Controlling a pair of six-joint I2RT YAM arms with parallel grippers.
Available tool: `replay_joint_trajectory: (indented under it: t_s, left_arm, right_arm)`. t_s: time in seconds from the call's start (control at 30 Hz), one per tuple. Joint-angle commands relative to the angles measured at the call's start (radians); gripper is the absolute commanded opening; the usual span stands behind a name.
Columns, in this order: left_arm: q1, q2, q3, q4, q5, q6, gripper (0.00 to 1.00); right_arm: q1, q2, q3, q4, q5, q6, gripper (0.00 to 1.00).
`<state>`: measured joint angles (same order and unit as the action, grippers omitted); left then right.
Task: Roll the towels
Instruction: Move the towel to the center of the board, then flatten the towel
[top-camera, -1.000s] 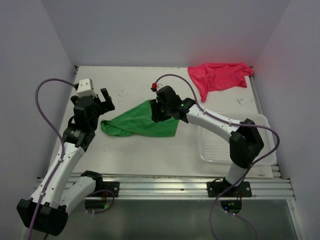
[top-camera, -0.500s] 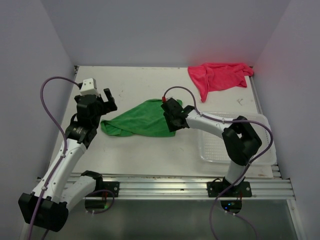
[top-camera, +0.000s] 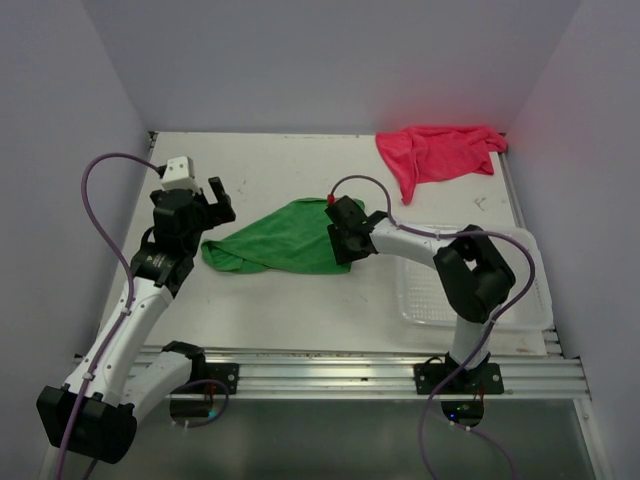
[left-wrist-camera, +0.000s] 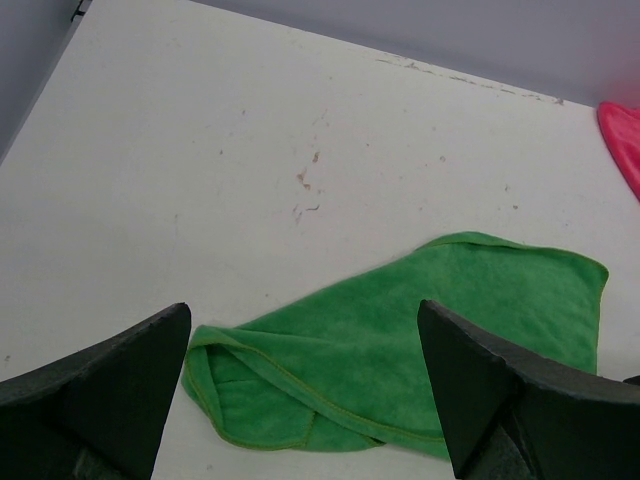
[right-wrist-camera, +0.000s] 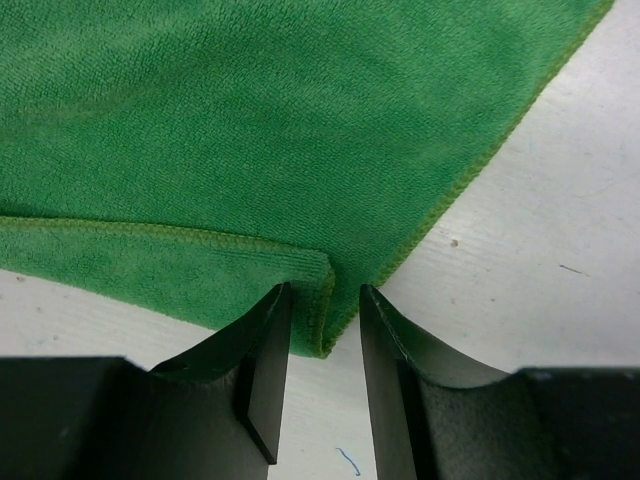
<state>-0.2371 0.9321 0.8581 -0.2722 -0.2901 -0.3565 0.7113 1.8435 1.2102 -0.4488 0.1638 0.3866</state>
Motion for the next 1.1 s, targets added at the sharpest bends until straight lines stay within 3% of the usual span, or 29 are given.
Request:
replay_joint_trajectory:
  t_s: [0.0,0.27,0.5,0.87,1.07]
  left_arm:
    - [-0.005,-0.012,0.041,0.018,0.012,0.001,1.00]
    - [-0.005,-0.013,0.041,0.018,0.017,0.002,1.00]
    - [-0.005,-0.016,0.041,0.019,0.017,0.004,1.00]
    - [-0.005,-0.006,0.039,0.018,0.014,0.005,1.00]
    - [-0.005,-0.001,0.039,0.019,0.022,0.007,1.00]
  right_arm:
    - [0.001,0.013,-0.018,0.056,-0.061,0.037,0.38]
    - [0.001,0.026,-0.017,0.065,-0.070,0.049,0.33]
    - [-0.001,-0.021,-0.009,0.050,-0.029,0.034,0.15]
    - [-0.009,-0.069,0.023,-0.005,0.071,-0.008,0.12]
    - [-0.010,-0.084,0.028,-0.014,0.082,-0.020,0.16]
